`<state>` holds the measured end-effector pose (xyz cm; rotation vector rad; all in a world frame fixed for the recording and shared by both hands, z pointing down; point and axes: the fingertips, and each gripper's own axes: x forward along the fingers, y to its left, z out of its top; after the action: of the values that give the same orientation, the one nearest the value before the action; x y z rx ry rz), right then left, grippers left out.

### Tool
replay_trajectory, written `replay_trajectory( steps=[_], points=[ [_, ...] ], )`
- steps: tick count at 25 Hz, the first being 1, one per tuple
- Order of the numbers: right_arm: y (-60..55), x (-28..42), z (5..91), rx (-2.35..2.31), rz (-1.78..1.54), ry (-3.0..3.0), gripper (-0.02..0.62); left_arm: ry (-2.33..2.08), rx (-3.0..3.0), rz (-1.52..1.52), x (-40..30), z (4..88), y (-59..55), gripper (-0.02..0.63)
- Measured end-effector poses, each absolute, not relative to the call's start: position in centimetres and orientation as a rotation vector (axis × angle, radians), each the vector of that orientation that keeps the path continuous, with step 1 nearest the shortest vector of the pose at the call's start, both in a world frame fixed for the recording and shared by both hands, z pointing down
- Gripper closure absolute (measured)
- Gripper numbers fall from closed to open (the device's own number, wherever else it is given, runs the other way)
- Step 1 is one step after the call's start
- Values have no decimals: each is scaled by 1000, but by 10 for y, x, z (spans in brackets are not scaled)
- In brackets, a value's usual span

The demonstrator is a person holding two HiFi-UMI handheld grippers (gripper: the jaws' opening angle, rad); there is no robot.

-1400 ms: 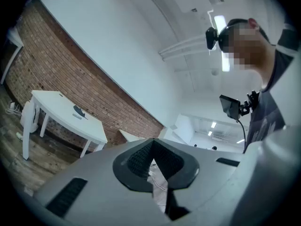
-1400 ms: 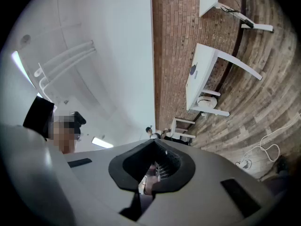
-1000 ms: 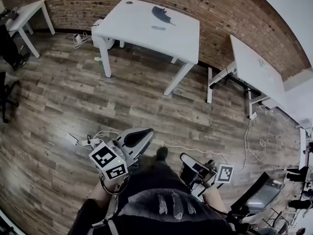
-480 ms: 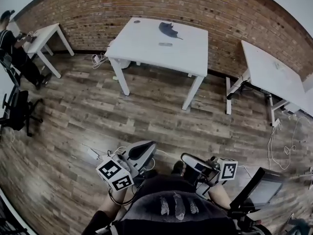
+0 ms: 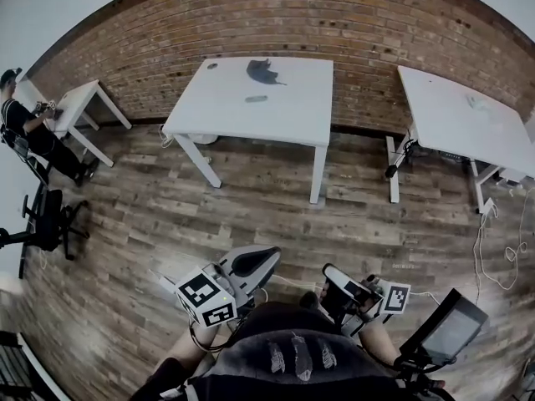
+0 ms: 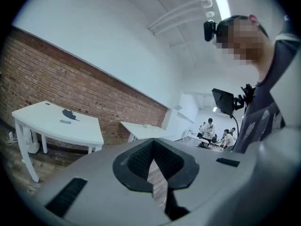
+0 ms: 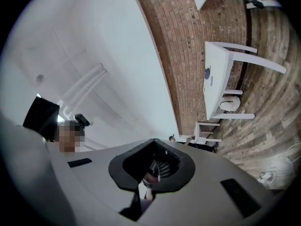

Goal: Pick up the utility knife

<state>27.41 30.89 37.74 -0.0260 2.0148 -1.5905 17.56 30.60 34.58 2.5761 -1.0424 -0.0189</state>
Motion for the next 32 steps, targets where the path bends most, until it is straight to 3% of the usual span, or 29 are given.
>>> replay_trajectory(
  steps=[5,14,24,32],
  points=[
    [285,311,379,72,-1598,1846,597,-1094,2573,58,199,342,296,609],
    [276,313,399,59,-1658,1879,597,-1242,2503,118,179,347,293,609],
    [278,280,411,18,-1760,1957,597,-1278,2466,-15,152,366,279,609],
    [267,202,404,91,-1833,2219,597,-1319,2379,-202,91,380,251,609]
  ],
)
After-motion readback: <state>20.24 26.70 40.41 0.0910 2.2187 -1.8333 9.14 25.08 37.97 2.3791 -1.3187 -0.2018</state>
